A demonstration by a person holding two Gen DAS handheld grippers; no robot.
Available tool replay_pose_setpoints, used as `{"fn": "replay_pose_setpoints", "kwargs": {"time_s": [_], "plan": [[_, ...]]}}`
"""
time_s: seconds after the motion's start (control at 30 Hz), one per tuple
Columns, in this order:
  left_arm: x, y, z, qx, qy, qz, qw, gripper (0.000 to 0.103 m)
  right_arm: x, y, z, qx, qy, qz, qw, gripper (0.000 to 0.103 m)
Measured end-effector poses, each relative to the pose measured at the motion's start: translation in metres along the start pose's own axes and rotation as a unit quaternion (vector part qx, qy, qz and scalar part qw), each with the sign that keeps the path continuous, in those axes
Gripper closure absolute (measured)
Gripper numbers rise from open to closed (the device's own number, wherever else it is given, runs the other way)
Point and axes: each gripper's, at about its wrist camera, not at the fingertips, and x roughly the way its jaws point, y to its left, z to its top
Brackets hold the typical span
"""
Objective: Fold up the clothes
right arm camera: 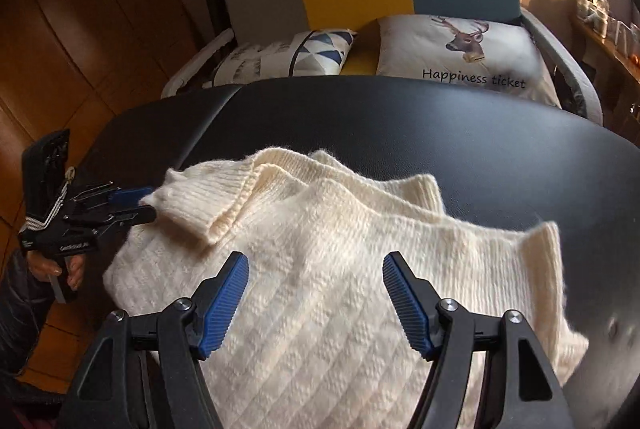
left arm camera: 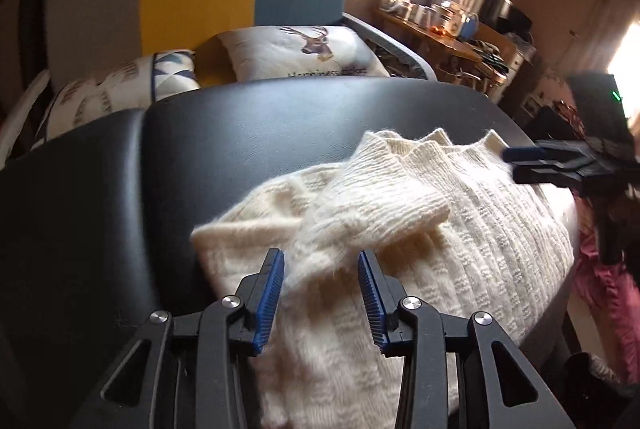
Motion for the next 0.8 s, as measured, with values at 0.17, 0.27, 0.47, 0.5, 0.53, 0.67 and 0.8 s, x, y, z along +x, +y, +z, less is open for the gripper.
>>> {"fn": "replay_pose_setpoints", "kwargs": {"time_s": [0.17,0.27,0.47,0.5,0.53,0.67,0.8], "plan": [[0.015,0.026,0.004,-0.076,-0.001,-0.053,0.9957,0.081,0.067,-0.014,0.025,0.043,0.075,0.009,0.996,0.038],[0.020,0.069,-0.004,-0.230,-0.010,-0.115,0.9662,0.085,0.078,-0.001,0.020,-0.002,0.065,-0.041,0.997,0.089],[0.014,0.111,-0.029,-0.390,-0.040,-0.196,0.8989,0.082,0.047,0.004,0.026,0.002,-0.009,-0.046,0.999,0.097],[0.006,0.114,-0.030,-0.401,-0.057,-0.195,0.8934,0.079,0.047,0.003,0.028,0.002,-0.013,-0.053,0.998,0.097],[-0.004,0.113,-0.029,-0.397,-0.073,-0.181,0.8970,0.076,0.050,0.004,0.031,0.001,-0.014,-0.063,0.998,0.097],[-0.036,0.086,-0.010,-0.313,-0.110,-0.154,0.9308,0.067,0.080,0.004,0.029,0.006,0.000,-0.089,0.996,0.097],[-0.029,0.027,0.014,-0.172,-0.076,-0.112,0.9757,0.064,0.082,0.001,0.022,0.023,-0.024,-0.084,0.996,0.088]]}}
